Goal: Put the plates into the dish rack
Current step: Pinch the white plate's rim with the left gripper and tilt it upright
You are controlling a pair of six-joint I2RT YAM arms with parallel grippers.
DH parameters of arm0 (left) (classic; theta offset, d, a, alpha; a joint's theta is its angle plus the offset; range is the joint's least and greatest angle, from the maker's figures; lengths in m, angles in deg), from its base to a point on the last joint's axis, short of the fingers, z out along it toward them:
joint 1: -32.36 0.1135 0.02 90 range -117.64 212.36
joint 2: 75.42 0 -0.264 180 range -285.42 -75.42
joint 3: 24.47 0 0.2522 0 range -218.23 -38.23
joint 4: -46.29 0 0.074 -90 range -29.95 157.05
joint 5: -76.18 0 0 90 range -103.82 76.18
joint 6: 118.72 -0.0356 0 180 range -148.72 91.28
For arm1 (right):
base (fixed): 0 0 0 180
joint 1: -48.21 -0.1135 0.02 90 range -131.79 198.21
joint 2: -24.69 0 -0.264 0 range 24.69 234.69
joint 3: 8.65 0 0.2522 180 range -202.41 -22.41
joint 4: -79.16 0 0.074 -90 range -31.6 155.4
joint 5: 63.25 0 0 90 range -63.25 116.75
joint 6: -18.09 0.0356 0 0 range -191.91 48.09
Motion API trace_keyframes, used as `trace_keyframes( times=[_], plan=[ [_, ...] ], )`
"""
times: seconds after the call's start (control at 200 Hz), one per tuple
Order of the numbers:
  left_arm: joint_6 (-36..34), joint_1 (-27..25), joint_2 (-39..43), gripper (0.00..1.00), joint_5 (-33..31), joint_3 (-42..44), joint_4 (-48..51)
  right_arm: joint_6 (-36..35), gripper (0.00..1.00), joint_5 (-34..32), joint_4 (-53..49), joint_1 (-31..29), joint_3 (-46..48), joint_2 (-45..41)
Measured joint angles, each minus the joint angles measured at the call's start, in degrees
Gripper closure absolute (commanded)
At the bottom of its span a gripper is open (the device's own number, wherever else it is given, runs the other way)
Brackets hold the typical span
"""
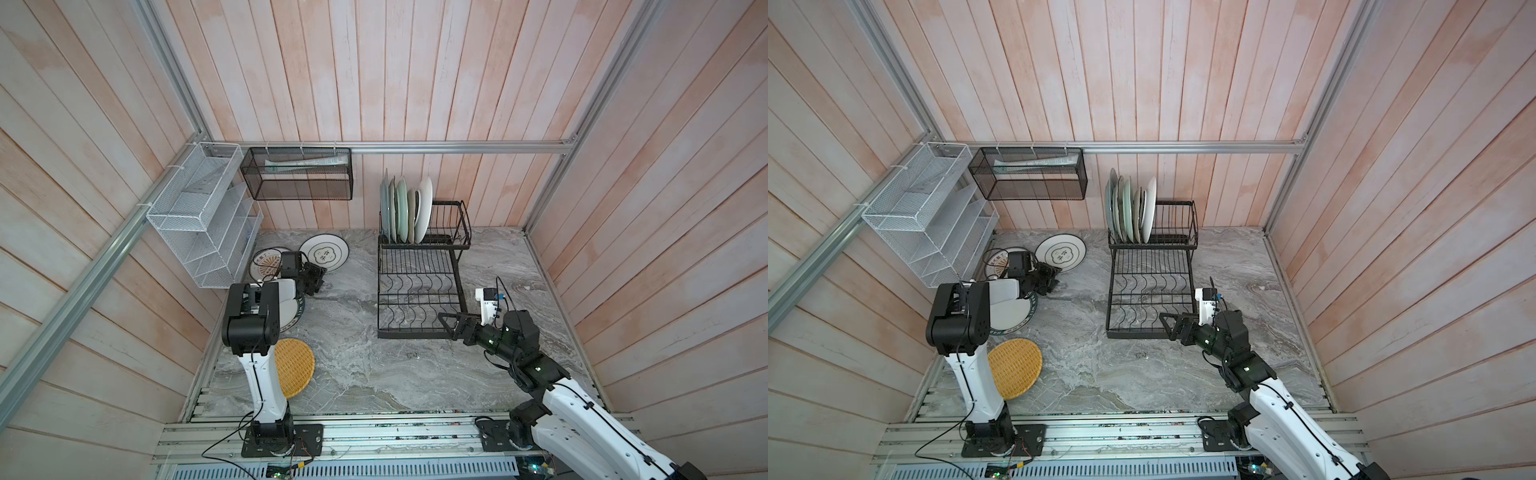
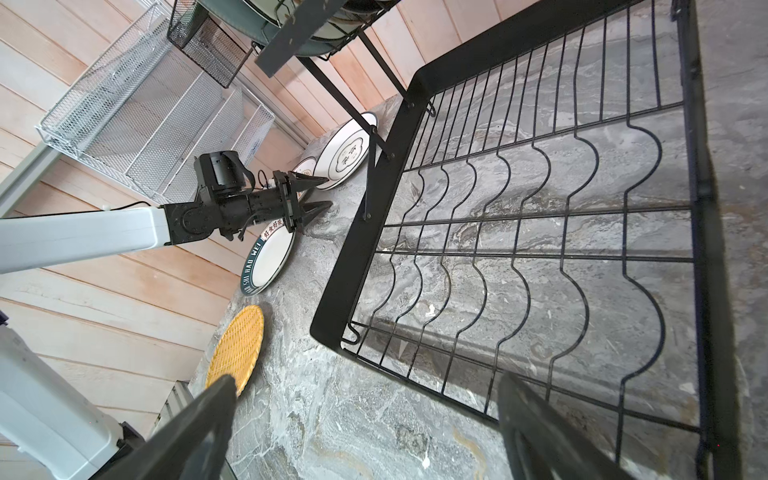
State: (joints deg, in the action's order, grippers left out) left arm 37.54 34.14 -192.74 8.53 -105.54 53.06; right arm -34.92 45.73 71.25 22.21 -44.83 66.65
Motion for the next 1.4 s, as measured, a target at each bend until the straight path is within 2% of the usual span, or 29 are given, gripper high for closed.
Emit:
trace_keyframes(
  times=[0.395,0.525,0.575,0.71,0.96,1.16,1.4],
  plan=[
    [6.7,0.9,-4.7,0.63,-0.1,-2.2,-7.6,-0.2,0.02,0.4,0.2,0.0,0.0,0.0],
    [8.5,0.9,-5.8,0.75,-0.1,-2.9,-8.3,-0.5,0.02,0.4,0.2,0.0,0.0,-0.4],
    [9.2,0.9,-6.3,0.84,-0.2,-3.1,-8.7,-0.6,0.02,0.4,0.1,0.0,0.0,-0.5],
    [11.2,1.2,-7.1,1.0,0.1,-3.3,-10.2,-0.7,0.02,0.4,0.0,0.0,0.0,-0.9],
    [12.0,1.4,-6.8,1.0,0.8,-2.7,-10.8,-1.2,0.02,0.4,-1.4,0.0,-0.1,-2.0],
    [10.5,1.5,0.4,1.0,1.3,3.9,-8.2,-2.0,0.02,0.1,-2.3,0.0,-0.1,-3.0],
    [7.3,2.0,18.5,1.0,2.1,13.5,-3.9,-4.2,0.02,-1.9,-2.4,0.0,-0.2,-0.5]
  ],
)
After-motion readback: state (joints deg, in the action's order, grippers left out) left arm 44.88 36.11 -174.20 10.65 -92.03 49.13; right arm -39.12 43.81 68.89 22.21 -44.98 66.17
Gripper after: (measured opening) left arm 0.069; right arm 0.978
